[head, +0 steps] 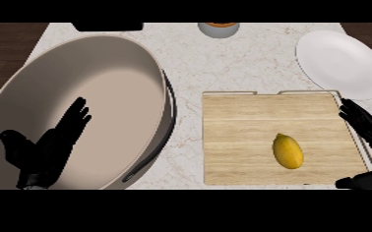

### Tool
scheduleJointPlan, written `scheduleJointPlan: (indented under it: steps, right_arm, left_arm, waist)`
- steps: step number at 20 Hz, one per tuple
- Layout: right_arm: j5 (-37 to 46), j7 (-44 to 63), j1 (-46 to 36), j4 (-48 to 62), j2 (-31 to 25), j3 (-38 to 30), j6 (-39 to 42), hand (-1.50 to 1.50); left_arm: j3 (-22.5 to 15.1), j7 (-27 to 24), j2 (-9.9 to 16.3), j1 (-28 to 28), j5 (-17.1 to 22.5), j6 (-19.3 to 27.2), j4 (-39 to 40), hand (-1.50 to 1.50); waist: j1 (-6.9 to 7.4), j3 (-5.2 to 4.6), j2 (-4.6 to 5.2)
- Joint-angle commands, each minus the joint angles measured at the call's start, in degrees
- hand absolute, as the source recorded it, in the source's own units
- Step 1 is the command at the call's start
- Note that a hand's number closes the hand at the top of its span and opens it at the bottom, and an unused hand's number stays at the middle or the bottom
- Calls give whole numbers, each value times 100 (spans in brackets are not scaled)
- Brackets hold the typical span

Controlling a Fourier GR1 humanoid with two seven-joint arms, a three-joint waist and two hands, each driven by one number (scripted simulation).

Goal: Pick the lemon from the tray and place it in the plate

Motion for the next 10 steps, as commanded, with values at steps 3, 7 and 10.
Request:
scheduleJointPlan:
  steps: [3, 7, 10]
  right_arm:
    - [80, 444, 177, -590, 285, 333, -58, -150]
    - [225, 759, -20, -710, 544, 560, -297, -150]
    - [648, 733, 131, -1001, 779, 803, -664, -150]
  left_arm:
    - [-301, -166, -535, 111, -99, -38, 608, 0]
    - [-312, -344, -679, 115, -216, -70, 960, 0]
    - [-391, -133, -808, -46, -277, 29, 934, 0]
  waist:
    - [-38, -123, 137]
    - [-45, -128, 155]
    - [-104, -127, 160]
